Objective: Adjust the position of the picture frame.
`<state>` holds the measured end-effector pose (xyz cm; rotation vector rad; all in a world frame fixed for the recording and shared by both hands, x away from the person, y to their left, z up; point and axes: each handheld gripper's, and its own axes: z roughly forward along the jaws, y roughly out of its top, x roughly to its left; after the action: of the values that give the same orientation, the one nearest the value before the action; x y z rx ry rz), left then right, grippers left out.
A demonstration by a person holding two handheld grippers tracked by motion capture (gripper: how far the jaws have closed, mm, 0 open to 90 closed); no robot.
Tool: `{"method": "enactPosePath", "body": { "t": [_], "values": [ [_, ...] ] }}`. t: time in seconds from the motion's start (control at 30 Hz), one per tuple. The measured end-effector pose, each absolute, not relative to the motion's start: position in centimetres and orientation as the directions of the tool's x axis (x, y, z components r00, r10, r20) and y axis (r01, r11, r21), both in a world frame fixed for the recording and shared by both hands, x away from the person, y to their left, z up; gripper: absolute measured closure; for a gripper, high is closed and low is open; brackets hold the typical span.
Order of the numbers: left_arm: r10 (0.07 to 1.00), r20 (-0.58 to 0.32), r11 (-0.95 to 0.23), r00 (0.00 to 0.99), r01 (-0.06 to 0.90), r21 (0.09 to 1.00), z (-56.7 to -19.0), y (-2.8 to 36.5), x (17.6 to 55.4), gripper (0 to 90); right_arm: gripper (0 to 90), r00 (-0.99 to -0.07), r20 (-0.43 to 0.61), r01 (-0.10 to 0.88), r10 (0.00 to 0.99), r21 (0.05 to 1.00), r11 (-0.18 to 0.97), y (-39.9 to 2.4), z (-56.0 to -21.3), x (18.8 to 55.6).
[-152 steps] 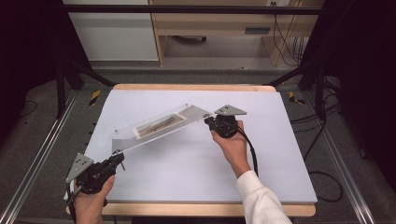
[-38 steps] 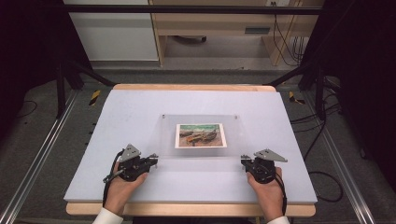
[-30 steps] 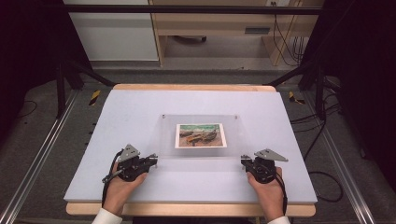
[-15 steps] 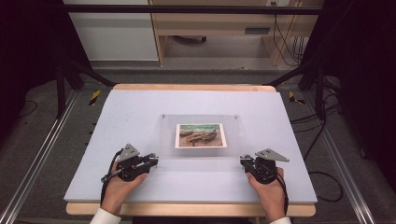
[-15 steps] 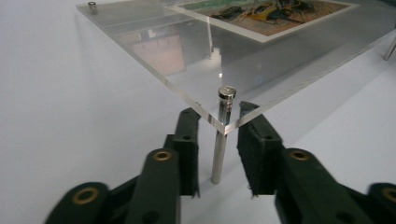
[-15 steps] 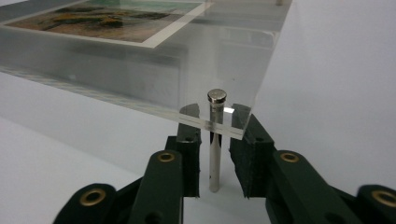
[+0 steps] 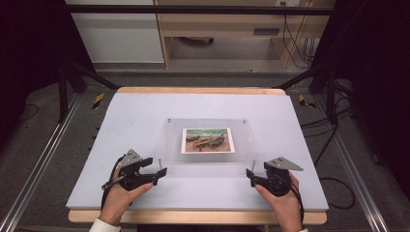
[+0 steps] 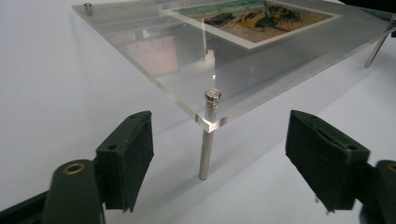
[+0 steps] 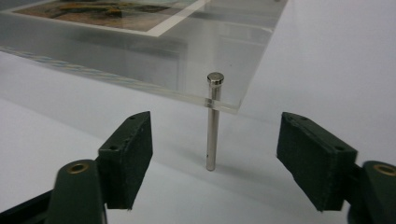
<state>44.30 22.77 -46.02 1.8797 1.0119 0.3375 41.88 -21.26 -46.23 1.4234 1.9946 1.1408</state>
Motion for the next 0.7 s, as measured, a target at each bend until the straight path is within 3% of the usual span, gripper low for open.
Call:
{"method": "enactPosePath", "body": {
  "t": [0.37, 0.7],
  "values": [
    [0.756, -0.223, -0.148, 0.616, 0.492, 0.858, -45.3, 23.3, 44.1, 12.1, 15.3, -0.384, 0.128, 0.522, 0.914, 0.847, 0.1, -21.8, -45.3, 41.3],
    [0.773, -0.181, -0.146, 0.608, 0.448, 0.882, -44.6, 23.2, 44.2, 8.9, 13.1, -0.362, 0.111, 0.488, 0.926, 0.869, 0.086, -22.1, -44.6, 41.5]
  ]
}}
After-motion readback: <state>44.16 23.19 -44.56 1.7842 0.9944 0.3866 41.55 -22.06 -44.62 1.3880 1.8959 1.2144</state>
